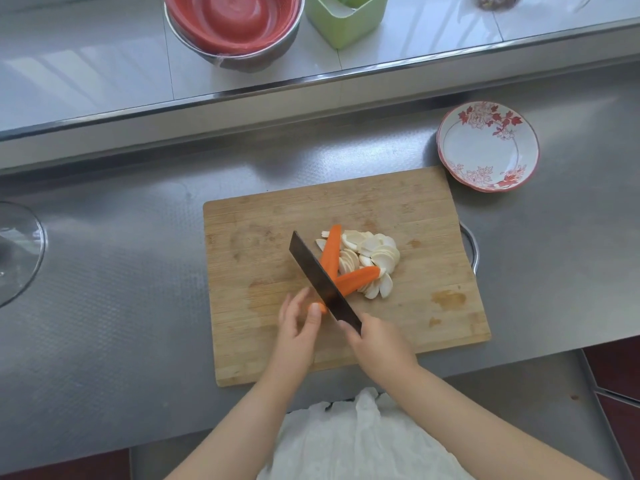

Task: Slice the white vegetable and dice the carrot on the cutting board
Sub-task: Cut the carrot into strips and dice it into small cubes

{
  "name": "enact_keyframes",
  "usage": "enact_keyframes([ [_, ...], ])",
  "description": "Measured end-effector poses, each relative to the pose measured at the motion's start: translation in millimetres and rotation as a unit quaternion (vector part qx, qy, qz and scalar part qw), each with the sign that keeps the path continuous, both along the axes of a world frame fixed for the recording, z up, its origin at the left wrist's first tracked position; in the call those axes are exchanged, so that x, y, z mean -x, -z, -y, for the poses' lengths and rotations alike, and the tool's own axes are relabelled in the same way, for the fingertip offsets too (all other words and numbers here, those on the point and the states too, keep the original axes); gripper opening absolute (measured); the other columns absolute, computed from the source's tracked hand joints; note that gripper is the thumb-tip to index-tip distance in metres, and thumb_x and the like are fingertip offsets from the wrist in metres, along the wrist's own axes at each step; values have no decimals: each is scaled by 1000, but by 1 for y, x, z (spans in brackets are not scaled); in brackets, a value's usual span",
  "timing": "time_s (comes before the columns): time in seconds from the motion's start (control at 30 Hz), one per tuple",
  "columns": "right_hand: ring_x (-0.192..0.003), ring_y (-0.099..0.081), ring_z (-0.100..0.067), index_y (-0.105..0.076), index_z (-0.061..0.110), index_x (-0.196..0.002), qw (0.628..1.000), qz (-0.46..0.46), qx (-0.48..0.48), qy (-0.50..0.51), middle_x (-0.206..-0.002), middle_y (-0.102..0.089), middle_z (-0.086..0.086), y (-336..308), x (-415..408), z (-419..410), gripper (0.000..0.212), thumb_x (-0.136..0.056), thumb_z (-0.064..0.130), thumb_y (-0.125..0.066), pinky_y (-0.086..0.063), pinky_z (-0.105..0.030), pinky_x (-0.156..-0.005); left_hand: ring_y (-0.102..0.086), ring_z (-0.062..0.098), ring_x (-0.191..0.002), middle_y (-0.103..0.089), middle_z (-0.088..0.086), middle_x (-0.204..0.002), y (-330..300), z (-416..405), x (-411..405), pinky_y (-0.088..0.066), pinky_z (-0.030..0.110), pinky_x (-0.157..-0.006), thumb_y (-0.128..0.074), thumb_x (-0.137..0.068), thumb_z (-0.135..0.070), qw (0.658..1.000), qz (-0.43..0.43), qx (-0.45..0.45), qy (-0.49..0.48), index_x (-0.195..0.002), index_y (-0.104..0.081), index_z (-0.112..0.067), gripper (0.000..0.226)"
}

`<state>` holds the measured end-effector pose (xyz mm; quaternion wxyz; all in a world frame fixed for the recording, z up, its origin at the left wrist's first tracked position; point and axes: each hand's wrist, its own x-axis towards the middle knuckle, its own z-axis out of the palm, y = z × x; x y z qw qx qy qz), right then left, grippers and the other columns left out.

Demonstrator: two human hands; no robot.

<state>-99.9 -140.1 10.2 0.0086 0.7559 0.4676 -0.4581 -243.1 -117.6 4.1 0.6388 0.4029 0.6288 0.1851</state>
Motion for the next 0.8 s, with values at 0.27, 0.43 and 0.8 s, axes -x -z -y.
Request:
enact_keyframes([
  [0.27,-84,-61,-26,-56,22,-109,996,43,17,-72,-88,-66,-3,-2,-2,7,20,-93,20,-44,-53,-36,-69,-31,-1,-135,-35,-21,-146,14,16,-21,-21,30,-116,-45,-79,-77,986,84,100,-103,-148,-32,-29,85],
  [0.43,-85,-61,-25,-55,26,-114,995,48,-17,-85,-91,-67,-1,-10,0,4,24,-95,21,-41,-49,-32,-65,-33,3,-136,-38,-16,-148,16,-3,-20,-21,33,-117,-42,-81,-73,987,70,87,-113,-147,-37,-25,82],
  [0.8,-68,-46,-19,-55,19,-111,995,50,-47,-69,-63,-42,10,-26,10,3,22,-96,23,-39,-28,-25,-46,-29,0,-139,-39,-13,-149,23,-1,-13,-19,35,-119,-38,-65,-93,991,71,93,-72,-144,-42,-29,101],
])
